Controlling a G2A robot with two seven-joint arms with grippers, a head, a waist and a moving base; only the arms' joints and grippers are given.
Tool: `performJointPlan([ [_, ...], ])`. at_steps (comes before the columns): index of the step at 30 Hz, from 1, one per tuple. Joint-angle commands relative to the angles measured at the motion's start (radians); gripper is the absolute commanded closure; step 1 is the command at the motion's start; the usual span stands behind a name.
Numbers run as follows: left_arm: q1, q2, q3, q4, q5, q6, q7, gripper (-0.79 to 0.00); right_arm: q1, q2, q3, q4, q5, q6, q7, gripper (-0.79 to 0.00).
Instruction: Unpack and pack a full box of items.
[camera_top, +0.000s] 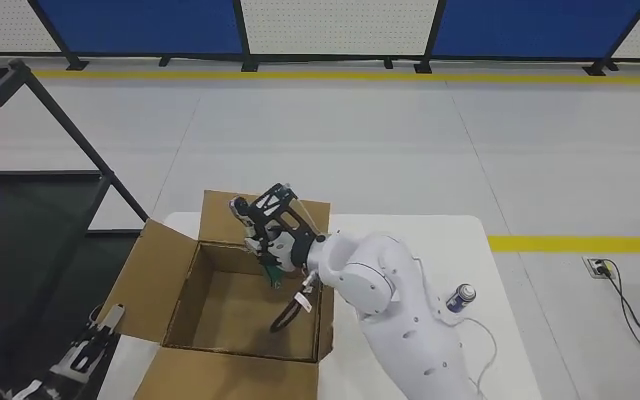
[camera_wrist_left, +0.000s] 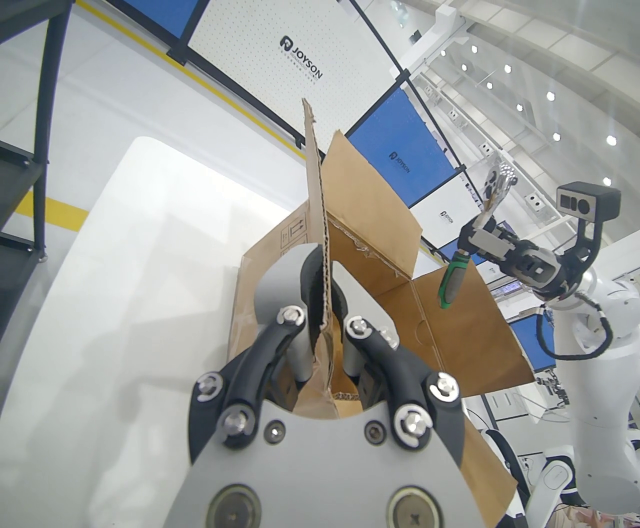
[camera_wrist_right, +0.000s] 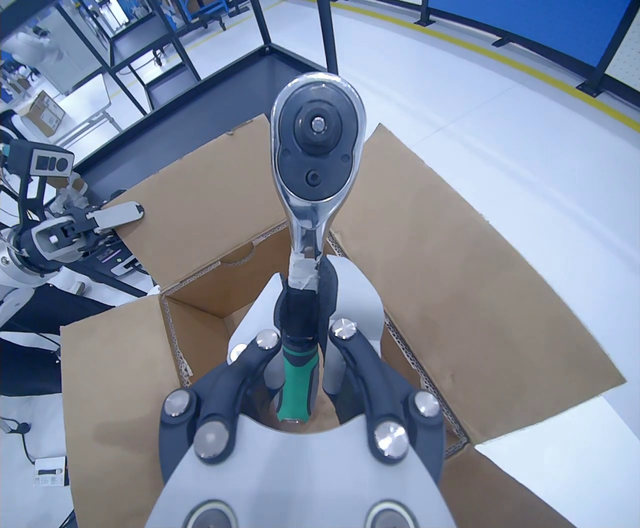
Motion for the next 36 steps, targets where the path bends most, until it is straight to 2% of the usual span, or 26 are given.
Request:
performJointPlan([
  [1, 0.000, 0.000, 0.000, 0.000, 0.000, 0.000, 0.000, -0.785, -0.025, 0.007, 0.021, -0.059, -0.005, 0.017, 0.022, 0.000],
  [8, -0.005, -0.001, -0.008, -0.009, -0.025, 0.009, 0.006, -0.785, -0.156, 0.037, 0.112, -0.318, -0.025, 0.096, 0.125, 0.000],
  [16, 0.003, 0.000, -0.100, -0.030, -0.167, -0.003, -0.019, -0.785, -0.325, 0.069, 0.255, -0.630, -0.052, 0.225, 0.265, 0.000],
  [20, 0.004, 0.002, -0.148, -0.036, -0.244, 0.001, -0.046, -0.785, -0.401, 0.080, 0.340, -0.729, -0.001, 0.262, 0.255, 0.000],
  [24, 0.003, 0.003, -0.178, -0.045, -0.296, 0.008, -0.074, -0.785, -0.450, 0.089, 0.392, -0.746, 0.010, 0.286, 0.228, 0.000],
  [36, 0.002, 0.003, -0.182, -0.046, -0.302, 0.008, -0.076, -0.785, -0.465, 0.091, 0.386, -0.732, 0.007, 0.278, 0.214, 0.000],
])
